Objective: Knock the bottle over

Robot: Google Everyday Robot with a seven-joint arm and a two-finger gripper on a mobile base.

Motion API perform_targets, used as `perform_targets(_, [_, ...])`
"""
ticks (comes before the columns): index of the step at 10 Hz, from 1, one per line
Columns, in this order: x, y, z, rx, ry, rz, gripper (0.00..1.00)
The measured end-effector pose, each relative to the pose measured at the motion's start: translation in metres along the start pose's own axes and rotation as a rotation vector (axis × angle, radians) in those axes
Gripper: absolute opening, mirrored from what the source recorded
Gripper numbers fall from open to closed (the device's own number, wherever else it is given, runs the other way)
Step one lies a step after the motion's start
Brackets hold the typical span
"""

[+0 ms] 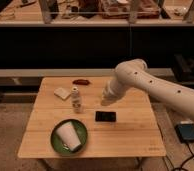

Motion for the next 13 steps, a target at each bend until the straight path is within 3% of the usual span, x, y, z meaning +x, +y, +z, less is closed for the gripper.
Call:
perform_targets(3, [0.008,-0.024,0.005,0.002,0.011,-0.018,0.30])
perform_targets(6, [0.020,-0.014,0.022,-0.004,0.021,-0.032,0.30])
perform_targets(10, [0.031,-0.040,0.016,-0.006,0.033,-0.028,0.30])
perform_targets(13, [0.034,-0.030,0.026,0.000,0.036,-0.036,0.30])
